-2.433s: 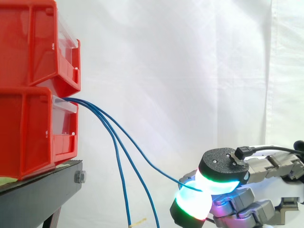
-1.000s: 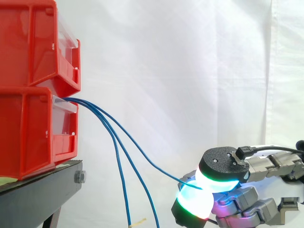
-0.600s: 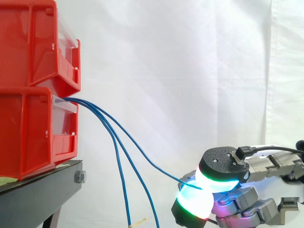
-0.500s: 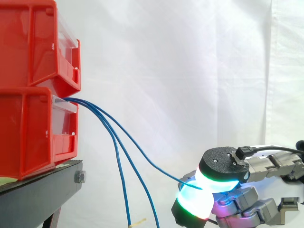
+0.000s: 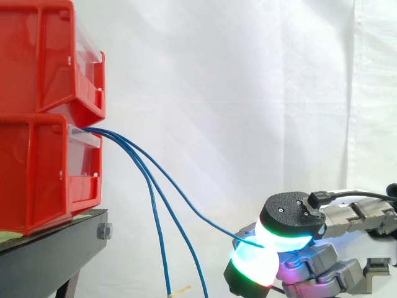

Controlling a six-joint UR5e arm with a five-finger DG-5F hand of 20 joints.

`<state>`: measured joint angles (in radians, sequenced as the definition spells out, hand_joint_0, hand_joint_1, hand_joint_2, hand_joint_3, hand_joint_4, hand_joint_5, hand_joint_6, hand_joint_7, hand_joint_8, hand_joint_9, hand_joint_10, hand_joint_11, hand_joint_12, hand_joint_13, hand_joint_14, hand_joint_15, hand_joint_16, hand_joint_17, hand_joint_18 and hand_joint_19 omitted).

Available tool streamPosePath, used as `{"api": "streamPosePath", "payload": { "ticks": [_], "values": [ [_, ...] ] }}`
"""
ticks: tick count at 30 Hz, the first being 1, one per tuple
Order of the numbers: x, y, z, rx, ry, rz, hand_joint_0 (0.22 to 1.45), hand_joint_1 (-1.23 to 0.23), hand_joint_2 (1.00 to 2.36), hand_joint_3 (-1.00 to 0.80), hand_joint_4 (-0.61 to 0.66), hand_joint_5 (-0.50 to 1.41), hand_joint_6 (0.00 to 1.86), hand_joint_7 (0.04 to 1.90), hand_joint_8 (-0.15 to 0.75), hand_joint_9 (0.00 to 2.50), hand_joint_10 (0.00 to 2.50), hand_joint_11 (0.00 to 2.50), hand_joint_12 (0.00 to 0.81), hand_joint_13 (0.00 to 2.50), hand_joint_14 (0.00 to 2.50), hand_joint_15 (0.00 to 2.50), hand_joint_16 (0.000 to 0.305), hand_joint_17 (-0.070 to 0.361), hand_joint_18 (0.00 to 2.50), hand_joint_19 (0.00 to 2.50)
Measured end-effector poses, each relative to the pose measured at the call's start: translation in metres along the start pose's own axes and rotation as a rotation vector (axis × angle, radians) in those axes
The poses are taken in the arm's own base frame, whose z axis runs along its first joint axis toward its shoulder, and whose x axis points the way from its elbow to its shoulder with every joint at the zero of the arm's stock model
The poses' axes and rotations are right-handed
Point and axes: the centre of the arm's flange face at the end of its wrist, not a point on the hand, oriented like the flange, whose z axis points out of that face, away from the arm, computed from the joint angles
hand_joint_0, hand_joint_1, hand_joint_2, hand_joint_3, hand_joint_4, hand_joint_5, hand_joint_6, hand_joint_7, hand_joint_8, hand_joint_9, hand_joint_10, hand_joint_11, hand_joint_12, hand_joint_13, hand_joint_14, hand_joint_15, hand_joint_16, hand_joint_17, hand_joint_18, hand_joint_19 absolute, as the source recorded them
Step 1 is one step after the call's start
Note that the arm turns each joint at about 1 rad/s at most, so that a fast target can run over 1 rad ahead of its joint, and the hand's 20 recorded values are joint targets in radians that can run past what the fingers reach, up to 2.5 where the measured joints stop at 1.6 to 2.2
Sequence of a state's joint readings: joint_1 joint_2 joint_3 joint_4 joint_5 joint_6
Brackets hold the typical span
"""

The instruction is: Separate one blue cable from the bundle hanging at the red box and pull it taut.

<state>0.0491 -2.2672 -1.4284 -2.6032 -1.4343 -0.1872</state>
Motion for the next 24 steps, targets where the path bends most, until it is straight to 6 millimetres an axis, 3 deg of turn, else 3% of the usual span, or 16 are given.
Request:
{"api": "streamPosePath", "payload": {
  "ticks": [4,24],
  "values": [
    [0.0001,0.0,0.0,0.0,0.0,0.0,0.63,-0.76,1.33,0.05,0.08,-0.19,0.95,1.27,0.382,0.57,2.5,1.31,0.424,0.98,2.5,1.1,0.055,0.125,1.42,1.12],
    [0.0,0.0,0.0,0.0,0.0,0.0,0.63,-0.77,1.35,0.05,0.06,-0.19,0.94,1.29,0.369,0.58,2.5,1.3,0.426,0.97,2.5,1.12,0.055,0.123,1.35,1.03]
  ]
}}
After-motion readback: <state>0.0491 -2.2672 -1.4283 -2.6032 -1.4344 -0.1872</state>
